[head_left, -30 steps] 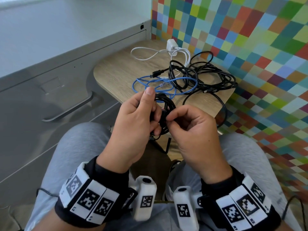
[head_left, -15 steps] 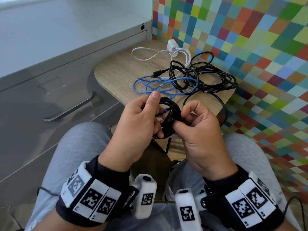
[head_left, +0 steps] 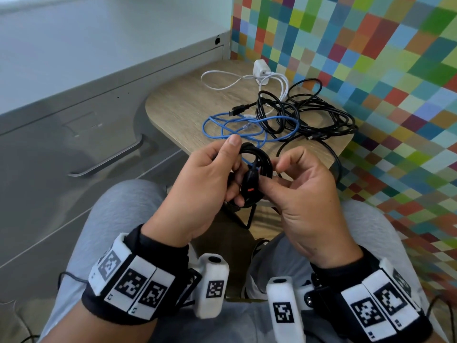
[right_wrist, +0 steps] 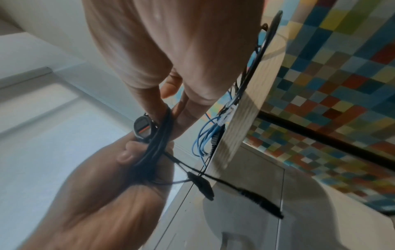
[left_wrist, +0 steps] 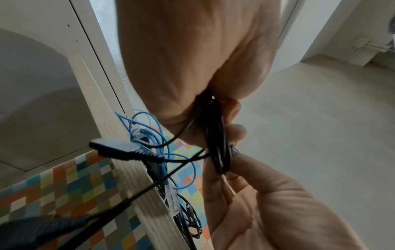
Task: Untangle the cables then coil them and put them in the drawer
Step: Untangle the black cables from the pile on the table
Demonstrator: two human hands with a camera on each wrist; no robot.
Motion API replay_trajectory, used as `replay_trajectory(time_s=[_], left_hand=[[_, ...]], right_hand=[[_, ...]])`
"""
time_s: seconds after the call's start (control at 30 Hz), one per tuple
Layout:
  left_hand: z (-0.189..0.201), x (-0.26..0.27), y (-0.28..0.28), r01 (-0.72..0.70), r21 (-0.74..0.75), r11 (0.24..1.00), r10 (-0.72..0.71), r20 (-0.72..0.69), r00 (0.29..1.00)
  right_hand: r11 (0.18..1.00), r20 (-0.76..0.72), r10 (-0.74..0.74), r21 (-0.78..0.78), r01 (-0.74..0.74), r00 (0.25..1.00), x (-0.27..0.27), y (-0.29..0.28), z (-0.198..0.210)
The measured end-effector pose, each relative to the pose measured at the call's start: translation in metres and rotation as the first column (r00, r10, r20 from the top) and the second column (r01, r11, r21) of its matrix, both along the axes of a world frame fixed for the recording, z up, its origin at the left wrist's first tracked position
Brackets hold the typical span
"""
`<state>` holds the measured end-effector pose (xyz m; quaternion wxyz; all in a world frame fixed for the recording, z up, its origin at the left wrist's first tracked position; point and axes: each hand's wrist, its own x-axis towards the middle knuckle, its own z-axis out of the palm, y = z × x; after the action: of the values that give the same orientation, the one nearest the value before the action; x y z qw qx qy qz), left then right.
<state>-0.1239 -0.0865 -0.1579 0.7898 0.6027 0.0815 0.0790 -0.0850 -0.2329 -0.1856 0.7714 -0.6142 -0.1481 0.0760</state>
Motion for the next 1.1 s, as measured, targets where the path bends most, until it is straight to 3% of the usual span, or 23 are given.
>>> replay_trajectory(time_s=[0.13, 0.57, 0.73, 0.83, 0.9, 1.1], left_hand=[[0.001, -0.002, -0.004, 0.037, 0.03, 0.999, -0.038, 0.024, 0.999], [0.0, -0.002, -0.006, 0.029, 0.009, 1.0, -0.03, 0.063, 0.998], [-0.003, -0.001, -0.004, -0.001, 0.067, 0.998, -0.005, 0.085, 0.996], [-0.006, -0.001, 0.0, -0.041, 0.17, 0.985, 0.019, 0.126, 0.992], [-0.004, -0.002, 0.002, -0.061, 0.239, 0.969, 0.023, 0.157, 0.987], [-0.003, -0.004, -0.002, -0.083, 0.354, 0.932, 0.011, 0.202, 0.979]], right_hand=[[0.994, 0.092, 0.012, -0.109, -0.002, 0.996, 0.002, -0.003, -0.001], [0.991, 0.182, -0.001, -0.134, 0.026, 0.983, 0.0, -0.003, -0.006], [0.983, 0.117, 0.135, -0.137, -0.119, 0.984, -0.001, -0.002, -0.002], [0.967, -0.006, 0.2, -0.158, -0.198, 0.98, -0.001, -0.004, -0.001], [0.969, -0.117, 0.225, -0.08, -0.235, 0.967, -0.003, -0.004, 0.002], [0.966, -0.179, 0.249, -0.018, -0.256, 0.952, -0.007, 0.001, 0.004]])
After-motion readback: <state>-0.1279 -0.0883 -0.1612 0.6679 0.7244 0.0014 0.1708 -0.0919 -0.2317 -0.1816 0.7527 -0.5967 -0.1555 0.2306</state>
